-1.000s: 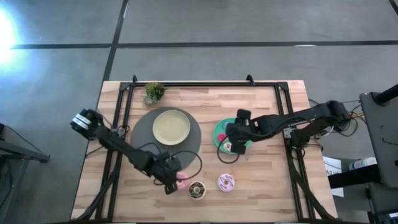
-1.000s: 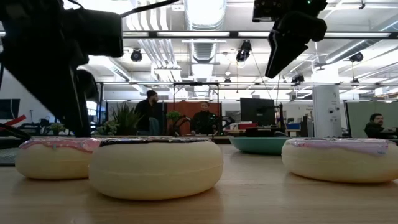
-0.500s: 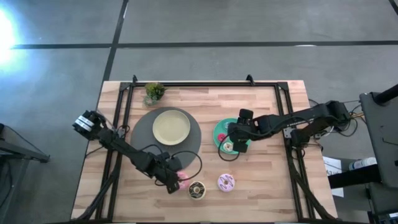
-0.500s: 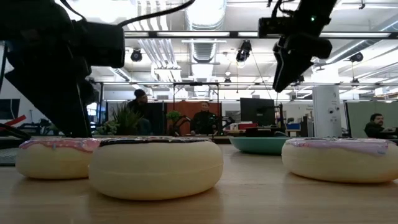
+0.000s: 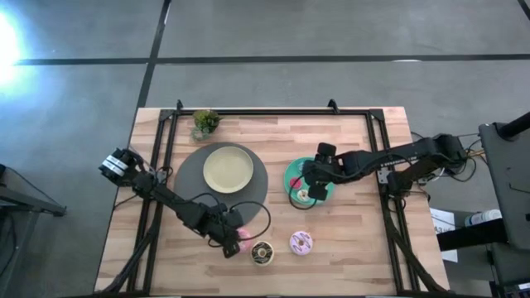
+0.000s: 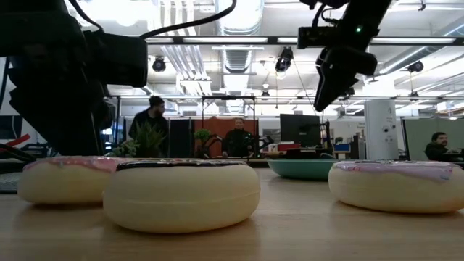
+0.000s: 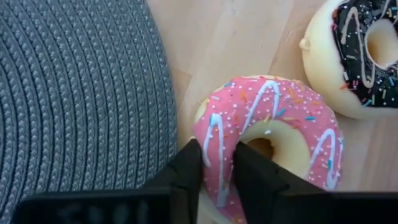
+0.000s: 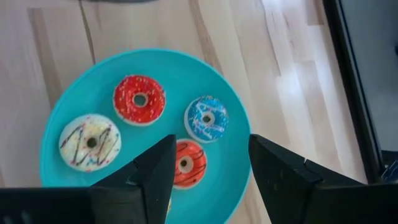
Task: Pick & Place donuts
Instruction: Put the large pink donut on the light brown plate
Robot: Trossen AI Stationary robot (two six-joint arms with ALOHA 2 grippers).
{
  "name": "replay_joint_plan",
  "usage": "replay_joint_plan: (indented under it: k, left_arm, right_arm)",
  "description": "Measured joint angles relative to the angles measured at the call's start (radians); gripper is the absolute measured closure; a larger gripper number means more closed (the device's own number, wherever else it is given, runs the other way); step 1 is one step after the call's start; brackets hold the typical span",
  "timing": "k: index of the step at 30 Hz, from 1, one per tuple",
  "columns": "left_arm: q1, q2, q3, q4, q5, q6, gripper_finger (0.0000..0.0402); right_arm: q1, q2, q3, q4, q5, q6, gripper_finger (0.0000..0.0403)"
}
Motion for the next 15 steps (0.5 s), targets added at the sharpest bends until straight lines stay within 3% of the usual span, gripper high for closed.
replay_joint_plan:
  k: [6, 15]
  left_arm:
    - [0.004, 0.0, 0.017, -0.022, 0.019, -0.02, 0.0394]
    - [0.054, -0.086, 0.127, -0.267, -0.053, 0.02, 0.04]
  right_arm:
    - [-0.024, 0.0, 0.0, 0.039, 0.0, -0.046, 0.0209]
    - [-0.05, -0.043, 0.0, 0.086, -0.001, -0.085, 0.0209]
